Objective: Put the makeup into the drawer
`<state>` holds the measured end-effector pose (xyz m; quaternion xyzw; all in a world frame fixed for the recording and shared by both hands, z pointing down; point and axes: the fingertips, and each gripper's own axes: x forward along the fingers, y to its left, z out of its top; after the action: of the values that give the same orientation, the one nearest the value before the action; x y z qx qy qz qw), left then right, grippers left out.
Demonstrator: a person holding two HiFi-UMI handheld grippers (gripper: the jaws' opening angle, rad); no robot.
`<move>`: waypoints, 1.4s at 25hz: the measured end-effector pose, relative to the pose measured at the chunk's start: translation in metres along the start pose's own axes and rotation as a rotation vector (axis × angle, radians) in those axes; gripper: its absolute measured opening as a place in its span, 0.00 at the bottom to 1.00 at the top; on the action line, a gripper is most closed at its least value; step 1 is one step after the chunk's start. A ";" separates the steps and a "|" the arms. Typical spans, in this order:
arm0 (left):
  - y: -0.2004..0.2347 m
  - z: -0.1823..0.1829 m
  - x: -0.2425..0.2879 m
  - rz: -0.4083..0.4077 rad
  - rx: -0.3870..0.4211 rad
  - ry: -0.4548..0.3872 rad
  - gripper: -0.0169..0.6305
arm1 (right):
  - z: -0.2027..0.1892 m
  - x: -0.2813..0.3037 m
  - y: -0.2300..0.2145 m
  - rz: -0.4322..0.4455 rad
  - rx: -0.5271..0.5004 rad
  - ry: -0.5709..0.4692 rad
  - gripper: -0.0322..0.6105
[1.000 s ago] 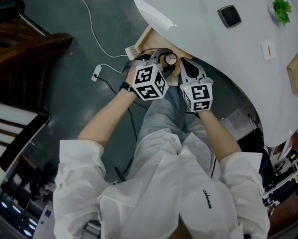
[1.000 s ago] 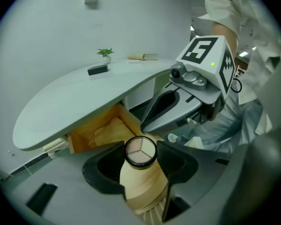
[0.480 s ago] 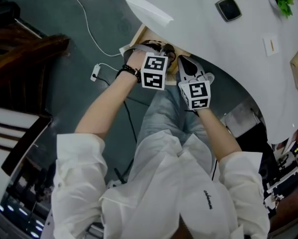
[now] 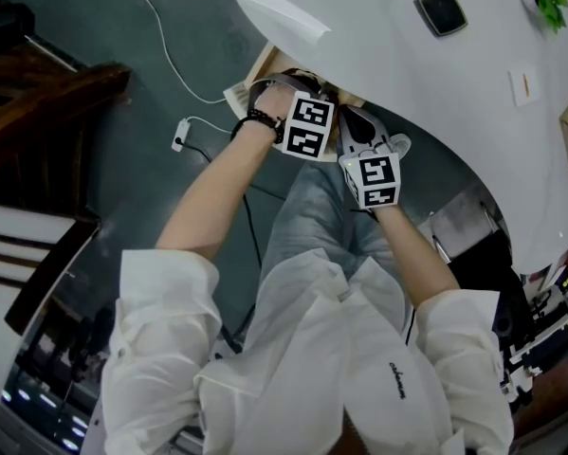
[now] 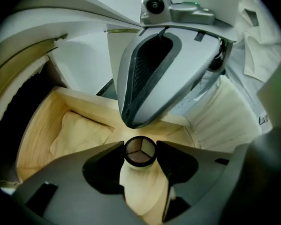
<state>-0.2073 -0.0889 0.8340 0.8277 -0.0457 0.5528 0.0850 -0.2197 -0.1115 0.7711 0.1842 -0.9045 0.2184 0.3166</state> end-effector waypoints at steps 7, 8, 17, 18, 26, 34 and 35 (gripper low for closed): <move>0.001 -0.002 0.025 -0.029 0.023 0.015 0.38 | -0.007 -0.001 -0.005 -0.008 0.010 0.002 0.08; 0.001 -0.003 0.028 -0.030 0.027 0.020 0.38 | -0.008 -0.001 -0.005 -0.008 0.012 0.004 0.08; -0.005 -0.009 0.042 -0.020 0.038 0.034 0.38 | -0.011 -0.001 -0.002 -0.006 0.022 0.006 0.08; -0.006 -0.010 0.043 -0.018 0.040 0.035 0.38 | -0.012 -0.001 -0.002 -0.007 0.028 0.006 0.08; -0.004 -0.009 0.045 -0.011 0.015 0.020 0.43 | -0.011 -0.005 -0.002 -0.003 0.042 -0.003 0.08; 0.000 0.007 0.006 0.083 0.096 -0.041 0.19 | -0.002 -0.021 0.005 0.002 0.039 -0.014 0.08; 0.000 0.011 -0.002 0.107 0.103 -0.052 0.11 | 0.001 -0.025 0.007 0.001 0.038 -0.015 0.08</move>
<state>-0.1982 -0.0911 0.8280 0.8415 -0.0636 0.5364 0.0114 -0.2048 -0.1017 0.7521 0.1913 -0.9027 0.2344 0.3058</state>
